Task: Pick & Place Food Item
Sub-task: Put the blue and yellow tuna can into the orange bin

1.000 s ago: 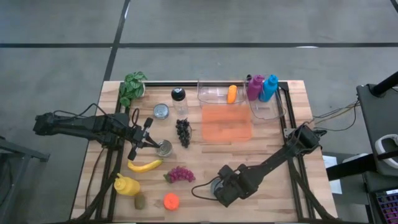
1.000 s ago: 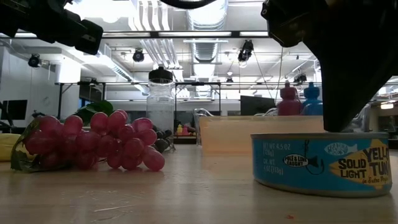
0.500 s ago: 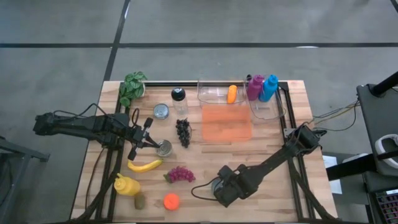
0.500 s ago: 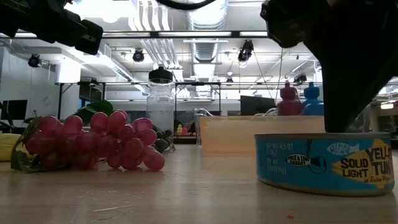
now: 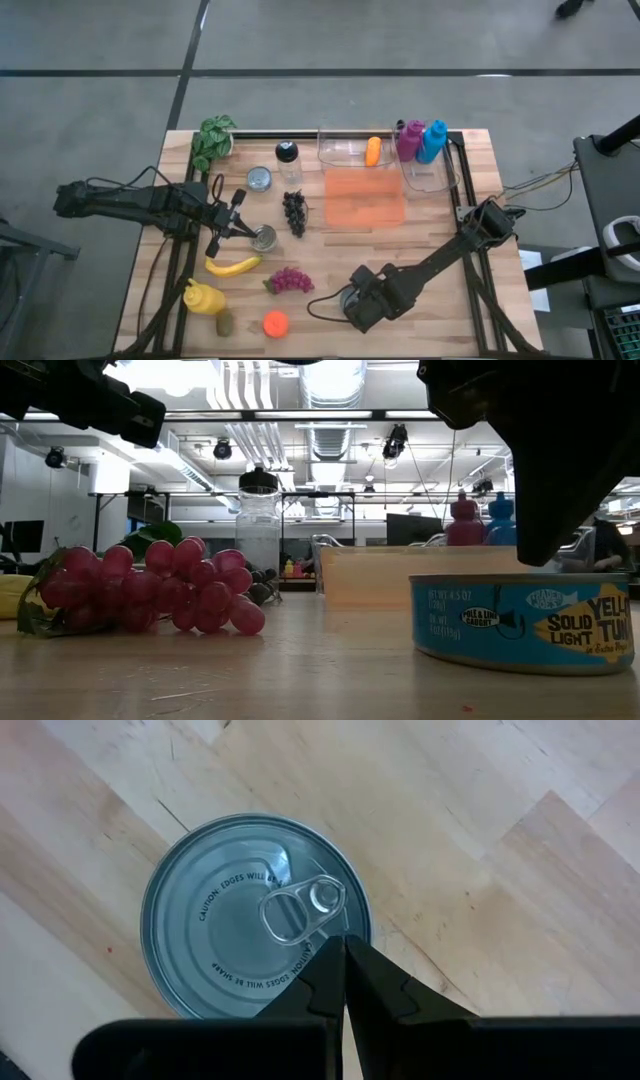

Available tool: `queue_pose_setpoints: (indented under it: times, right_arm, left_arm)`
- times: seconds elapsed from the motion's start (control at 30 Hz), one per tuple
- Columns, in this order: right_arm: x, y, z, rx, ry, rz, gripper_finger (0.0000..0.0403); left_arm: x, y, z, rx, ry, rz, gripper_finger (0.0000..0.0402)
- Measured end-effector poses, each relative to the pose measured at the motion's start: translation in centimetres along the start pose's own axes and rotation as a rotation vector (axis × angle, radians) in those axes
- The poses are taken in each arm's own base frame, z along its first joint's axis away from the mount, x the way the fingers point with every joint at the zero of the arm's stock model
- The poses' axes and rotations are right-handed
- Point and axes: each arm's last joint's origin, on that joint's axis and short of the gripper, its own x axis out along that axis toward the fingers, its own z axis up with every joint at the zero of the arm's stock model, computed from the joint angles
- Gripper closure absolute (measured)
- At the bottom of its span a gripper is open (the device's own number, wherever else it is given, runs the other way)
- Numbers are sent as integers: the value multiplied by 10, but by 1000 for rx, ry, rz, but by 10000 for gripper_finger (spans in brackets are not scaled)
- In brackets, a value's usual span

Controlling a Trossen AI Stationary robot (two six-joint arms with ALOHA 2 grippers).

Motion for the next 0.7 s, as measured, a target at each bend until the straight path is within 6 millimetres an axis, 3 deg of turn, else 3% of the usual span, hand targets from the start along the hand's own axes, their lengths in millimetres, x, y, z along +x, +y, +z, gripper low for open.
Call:
queue_pose_setpoints:
  times: [0.7]
  right_arm:
    - [-2, -5, 0, 17, -10, -49, 394]
  left_arm:
    - [0, 0, 0, 0, 0, 0, 395]
